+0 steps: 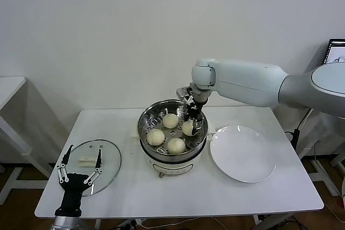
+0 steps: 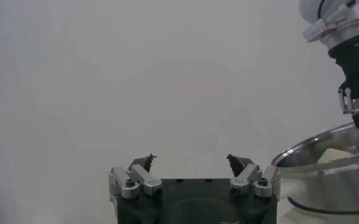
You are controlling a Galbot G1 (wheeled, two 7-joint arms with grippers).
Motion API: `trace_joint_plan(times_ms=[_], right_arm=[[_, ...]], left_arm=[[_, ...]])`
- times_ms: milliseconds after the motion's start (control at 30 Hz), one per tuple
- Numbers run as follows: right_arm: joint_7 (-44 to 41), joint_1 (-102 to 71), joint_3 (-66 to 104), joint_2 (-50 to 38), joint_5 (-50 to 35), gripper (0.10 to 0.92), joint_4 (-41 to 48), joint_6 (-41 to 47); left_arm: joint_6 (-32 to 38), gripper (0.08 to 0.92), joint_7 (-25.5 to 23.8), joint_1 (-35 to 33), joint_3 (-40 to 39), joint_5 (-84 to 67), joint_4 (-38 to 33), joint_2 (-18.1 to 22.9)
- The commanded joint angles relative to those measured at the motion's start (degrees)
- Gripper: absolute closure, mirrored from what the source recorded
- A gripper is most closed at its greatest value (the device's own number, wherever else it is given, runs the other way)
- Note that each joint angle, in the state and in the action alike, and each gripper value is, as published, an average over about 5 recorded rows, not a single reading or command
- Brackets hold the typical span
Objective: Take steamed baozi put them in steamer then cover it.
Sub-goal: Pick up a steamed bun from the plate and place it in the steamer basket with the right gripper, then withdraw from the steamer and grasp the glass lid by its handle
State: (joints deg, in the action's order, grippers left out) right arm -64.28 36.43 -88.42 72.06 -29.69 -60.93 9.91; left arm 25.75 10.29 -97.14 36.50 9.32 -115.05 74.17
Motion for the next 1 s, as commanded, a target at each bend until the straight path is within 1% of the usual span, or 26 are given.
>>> trace_joint_plan(times_ms=[33,167,267,433,500,533,633,733,800,833,900,1000], right_arm=[[1.68,-0.96,0.14,-0.02,1.05,0.333,0.0,0.01],[1.52,-0.1,1.01,-1.47,1.35,0.243,-1.39,-0.11],[1.19,0.97,2.14,-3.38,1.66,0.209,-3.22,-0.27],[0.28,2.83,6.08,-8.8,1.46,0.203,-8.71,-0.97],[1.64,3.57,8.41,-12.12,0.38,0.203,-11.44,-2.44],[3.6,3.82,9.36,-13.82,-0.77,0.203,-12.92,-3.35],[15.17,3.36,12.48,-20.16,-4.82,0.203,-18.13,-6.64],[34.92,0.87,14.72,-27.24,-7.39,0.203,-23.28,-10.87],[50.62,-2.57,16.6,-31.63,-8.56,0.203,-25.8,-14.57],[57.1,-4.86,18.11,-33.18,-8.88,0.203,-26.51,-16.09],[66.84,-10.34,22.93,-35.61,-9.15,0.203,-27.21,-19.06],[77.17,-21.89,35.15,-38.35,-9.08,0.203,-27.85,-23.01]], left_arm=[[0.02,0.177,-0.02,-0.1,0.08,0.05,0.17,0.01],[-0.05,0.177,-0.01,-0.13,0.31,0.05,0.06,-0.1],[-0.16,0.177,-0.01,-0.04,0.27,0.05,-0.05,-0.11],[-0.34,0.177,0.0,0.33,-0.01,0.3,0.05,-0.11],[-0.38,0.177,0.11,0.55,0.01,1.0,0.25,-0.21],[-0.39,0.177,0.28,0.65,0.05,1.59,0.37,-0.28],[-1.2,0.177,1.49,1.23,0.21,4.3,0.78,-0.71],[-4.07,0.177,4.12,2.09,0.36,8.12,0.59,-1.4],[-6.46,0.177,5.96,2.72,0.47,10.6,0.27,-1.95],[-7.47,0.177,6.53,2.99,0.52,11.43,0.15,-2.16],[-9.73,0.177,7.68,3.56,0.62,12.74,-0.02,-2.53],[-12.53,0.177,9.15,4.32,0.76,13.92,-0.03,-2.88]])
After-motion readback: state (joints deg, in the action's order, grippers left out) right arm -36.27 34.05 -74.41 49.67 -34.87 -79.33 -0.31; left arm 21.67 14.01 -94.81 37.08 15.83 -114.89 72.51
